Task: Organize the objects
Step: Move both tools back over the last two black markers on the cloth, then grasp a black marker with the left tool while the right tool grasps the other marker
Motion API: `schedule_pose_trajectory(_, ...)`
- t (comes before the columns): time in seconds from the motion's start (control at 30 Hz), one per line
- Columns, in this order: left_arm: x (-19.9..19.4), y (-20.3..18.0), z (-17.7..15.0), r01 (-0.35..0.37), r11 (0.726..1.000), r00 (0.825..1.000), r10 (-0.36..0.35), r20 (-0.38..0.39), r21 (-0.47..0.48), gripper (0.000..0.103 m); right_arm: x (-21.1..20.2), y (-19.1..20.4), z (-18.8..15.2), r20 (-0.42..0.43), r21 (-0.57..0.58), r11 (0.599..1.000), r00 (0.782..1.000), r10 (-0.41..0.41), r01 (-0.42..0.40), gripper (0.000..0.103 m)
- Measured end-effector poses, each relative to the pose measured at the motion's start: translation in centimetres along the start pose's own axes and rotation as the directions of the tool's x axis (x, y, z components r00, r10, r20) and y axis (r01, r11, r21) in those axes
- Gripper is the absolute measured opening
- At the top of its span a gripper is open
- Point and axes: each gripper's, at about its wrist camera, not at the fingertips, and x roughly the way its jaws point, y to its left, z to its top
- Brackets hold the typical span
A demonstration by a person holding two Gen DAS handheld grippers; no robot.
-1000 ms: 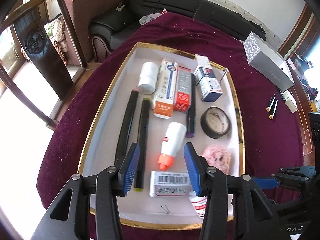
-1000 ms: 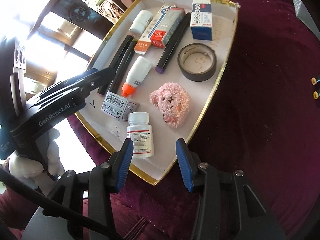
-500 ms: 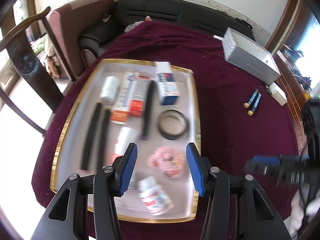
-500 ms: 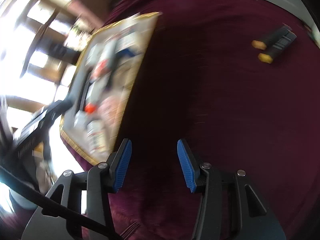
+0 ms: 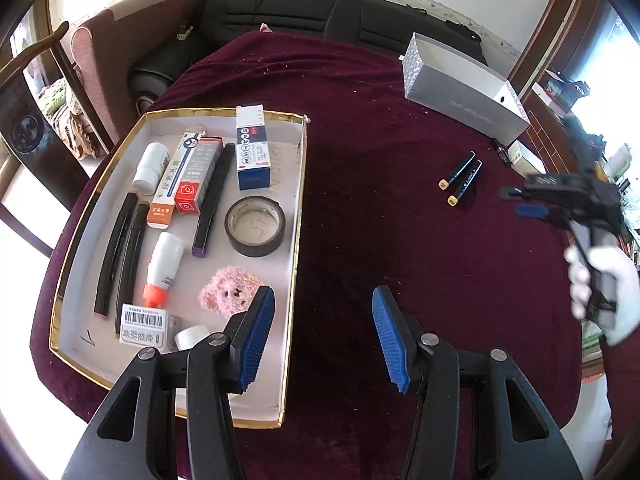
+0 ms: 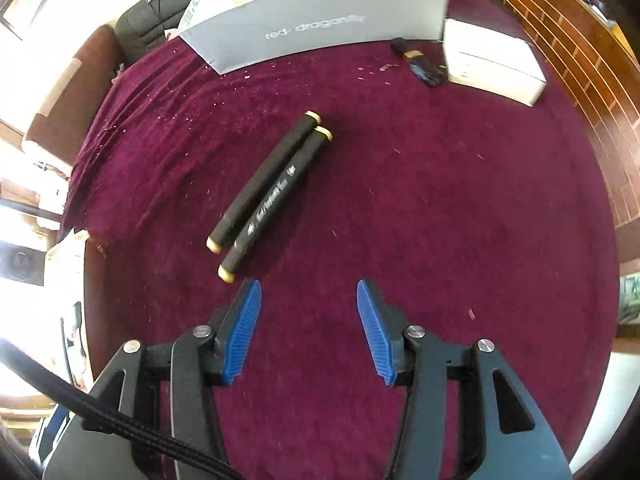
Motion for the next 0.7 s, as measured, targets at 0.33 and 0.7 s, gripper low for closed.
schedule_pose_trajectory(0.33, -0.7, -0.7, -0.6, -0.025, 1.000, 1.000, 0.025, 0.008, -0.019, 0.045, 5.7, 3.7, 3.3, -0.019, -0.062, 0.989, 0.991, -0.133, 0.132, 0.048)
schedule_pose_trajectory(0.7, 2.1, -3.8, 1.8, 0.027, 0.999, 1.000, -0.028, 0.006, 0.021, 0.045, 6.9, 4.6, 3.3, -0.008, -0.138, 0.978, 0.988, -0.157, 0.155, 0.020)
